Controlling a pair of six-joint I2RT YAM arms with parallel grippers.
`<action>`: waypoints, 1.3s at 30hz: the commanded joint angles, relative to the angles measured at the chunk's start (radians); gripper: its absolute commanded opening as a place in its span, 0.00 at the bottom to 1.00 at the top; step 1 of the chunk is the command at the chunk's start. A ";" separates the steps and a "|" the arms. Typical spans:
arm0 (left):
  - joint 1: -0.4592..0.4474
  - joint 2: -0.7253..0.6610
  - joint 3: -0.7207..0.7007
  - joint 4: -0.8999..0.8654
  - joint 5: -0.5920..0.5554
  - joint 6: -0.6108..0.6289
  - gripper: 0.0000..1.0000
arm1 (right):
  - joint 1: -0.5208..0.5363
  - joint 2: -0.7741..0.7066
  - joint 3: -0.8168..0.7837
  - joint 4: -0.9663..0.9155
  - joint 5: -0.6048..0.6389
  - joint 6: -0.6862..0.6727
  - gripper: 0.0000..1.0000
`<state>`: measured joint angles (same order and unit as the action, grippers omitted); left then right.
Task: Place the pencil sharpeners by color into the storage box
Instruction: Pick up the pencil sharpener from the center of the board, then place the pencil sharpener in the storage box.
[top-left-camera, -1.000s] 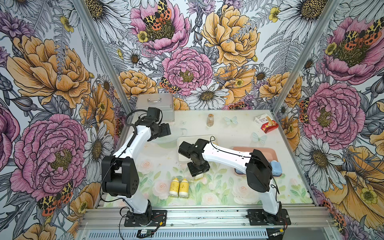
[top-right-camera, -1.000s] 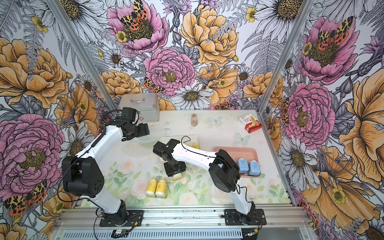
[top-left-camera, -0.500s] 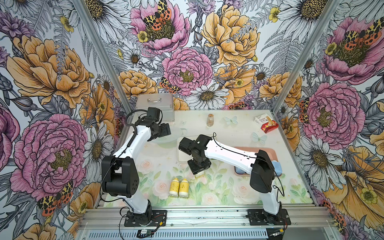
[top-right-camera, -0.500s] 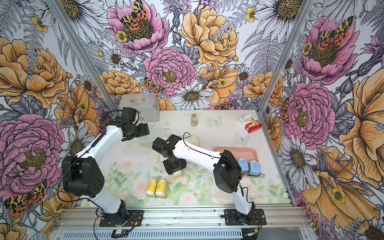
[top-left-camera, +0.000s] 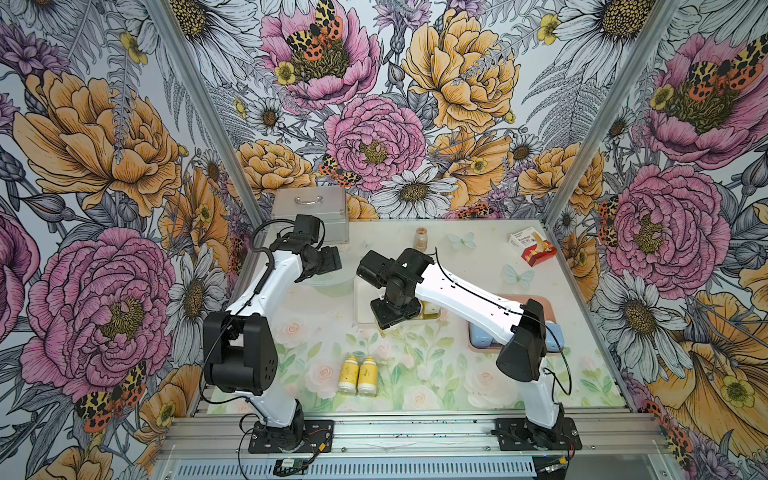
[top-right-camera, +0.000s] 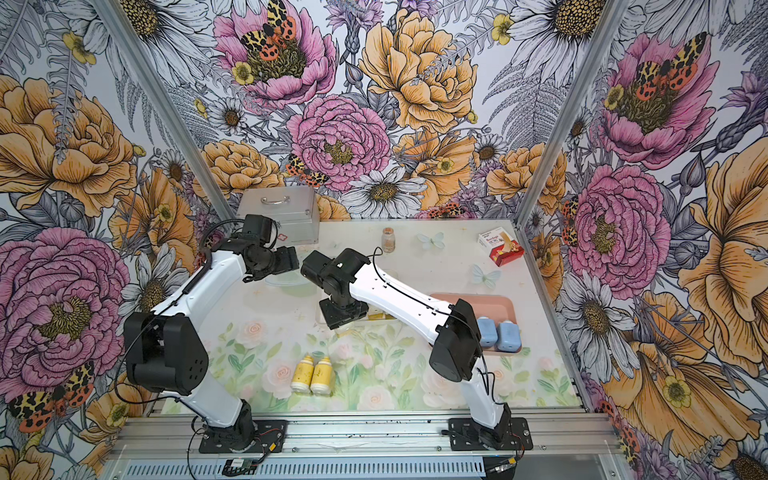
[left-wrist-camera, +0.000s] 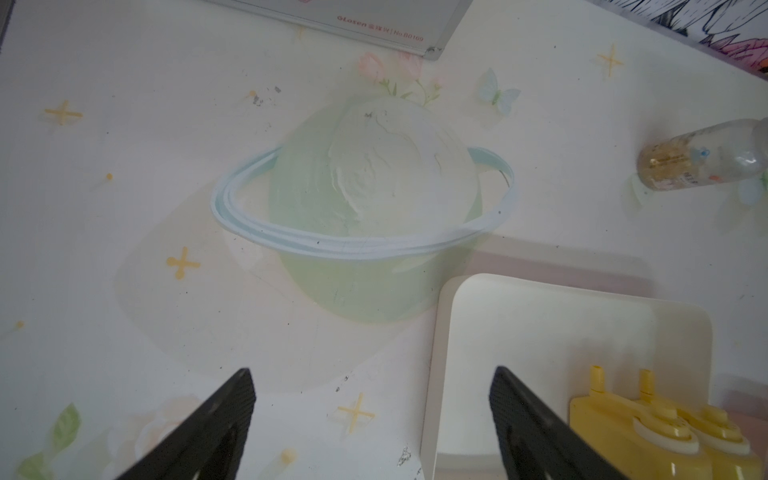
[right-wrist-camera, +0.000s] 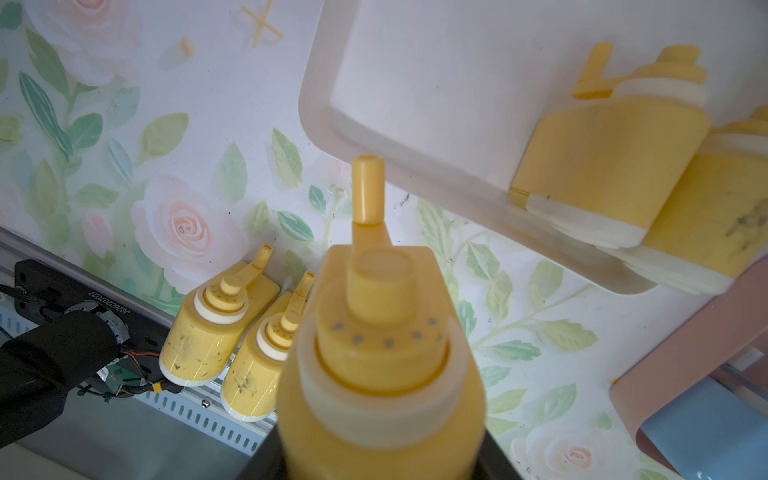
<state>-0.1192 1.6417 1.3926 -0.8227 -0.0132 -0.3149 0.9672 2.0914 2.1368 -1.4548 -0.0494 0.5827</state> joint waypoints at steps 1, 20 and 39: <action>0.010 -0.013 -0.010 0.018 0.007 -0.006 0.89 | -0.025 0.048 0.054 -0.001 0.039 0.013 0.43; 0.010 -0.012 -0.010 0.017 0.013 -0.008 0.89 | -0.109 0.232 0.208 0.044 0.056 0.056 0.42; 0.012 -0.005 -0.010 0.017 0.016 -0.008 0.89 | -0.149 0.310 0.221 0.068 0.062 0.105 0.42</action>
<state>-0.1192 1.6417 1.3926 -0.8227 -0.0128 -0.3153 0.8204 2.3913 2.3226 -1.4044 -0.0040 0.6662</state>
